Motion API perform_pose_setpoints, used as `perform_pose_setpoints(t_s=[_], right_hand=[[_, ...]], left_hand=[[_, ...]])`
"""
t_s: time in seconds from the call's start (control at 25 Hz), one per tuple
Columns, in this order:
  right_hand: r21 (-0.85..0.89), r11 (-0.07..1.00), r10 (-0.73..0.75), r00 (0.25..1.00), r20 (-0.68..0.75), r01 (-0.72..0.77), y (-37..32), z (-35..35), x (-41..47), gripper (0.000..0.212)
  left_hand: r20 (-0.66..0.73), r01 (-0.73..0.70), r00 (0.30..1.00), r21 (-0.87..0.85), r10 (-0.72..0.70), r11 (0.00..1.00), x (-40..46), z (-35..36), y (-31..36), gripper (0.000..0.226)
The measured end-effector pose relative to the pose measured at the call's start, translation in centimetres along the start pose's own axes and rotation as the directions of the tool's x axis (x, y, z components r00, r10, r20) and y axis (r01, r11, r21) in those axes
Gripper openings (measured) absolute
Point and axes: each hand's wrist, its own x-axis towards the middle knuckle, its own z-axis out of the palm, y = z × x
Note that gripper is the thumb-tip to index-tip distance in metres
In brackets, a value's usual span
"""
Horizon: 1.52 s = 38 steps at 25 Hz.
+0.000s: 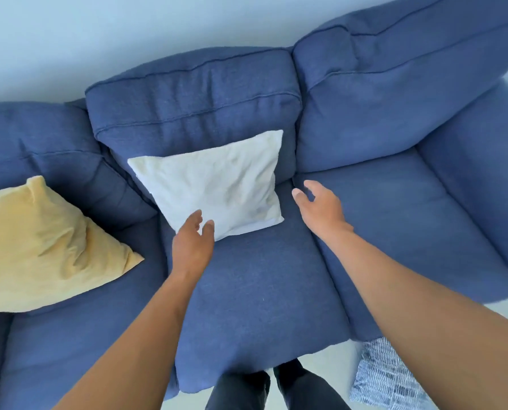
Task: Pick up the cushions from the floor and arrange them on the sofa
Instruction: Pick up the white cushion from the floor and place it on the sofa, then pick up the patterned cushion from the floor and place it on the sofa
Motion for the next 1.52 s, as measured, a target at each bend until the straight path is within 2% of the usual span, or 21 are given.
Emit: perform_pose_setpoints(t_s=[0.16,0.24,0.36,0.52,0.72,0.96,1.08,1.24,1.52], right_hand=[[-0.184,0.983,0.002,0.999,-0.039,-0.01,4.8,-2.3,-5.2,0.068],[-0.276,0.96,0.022,0.994,-0.105,-0.051,7.6,-3.8,-7.9,0.072],[-0.303,0.936,0.115,0.968,-0.223,-0.181,11.9,-6.4,-13.2,0.077],[-0.219,0.922,0.237,0.913,-0.332,-0.319,17.2,-9.8,-20.6,0.08],[-0.064,0.887,0.386,0.81,-0.441,-0.457,24.4,-13.9,-29.8,0.079],[0.124,0.815,0.553,0.697,-0.457,-0.566,34.6,-17.1,-38.0,0.079],[0.19,0.784,0.609,0.676,-0.415,-0.59,40.8,-18.4,-40.9,0.08],[0.189,0.77,0.63,0.68,-0.374,-0.609,48.1,-20.6,-42.2,0.08],[0.299,0.726,0.687,0.666,-0.29,-0.619,57.0,-22.3,-40.1,0.08]], left_hand=[[0.183,-0.227,0.962,0.138,0.201,0.964,-4.3,3.9,2.5,0.061],[0.303,-0.352,0.909,0.186,0.287,0.917,-6.3,6.4,3.4,0.063],[0.48,-0.512,0.795,0.203,0.371,0.835,-10.0,10.6,4.6,0.068],[0.623,-0.667,0.655,0.212,0.427,0.714,-16.4,15.1,5.6,0.069],[0.788,-0.807,0.464,0.188,0.404,0.56,-24.9,20.7,6.6,0.071],[0.899,-0.91,0.29,0.153,0.328,0.386,-34.1,30.2,6.5,0.072],[0.929,-0.922,0.264,0.165,0.259,0.351,-38.6,35.8,5.5,0.073],[0.948,-0.935,0.257,0.196,0.186,0.295,-43.0,42.8,3.9,0.072],[0.94,-0.92,0.324,0.288,0.102,0.268,-45.0,52.9,2.3,0.071]])
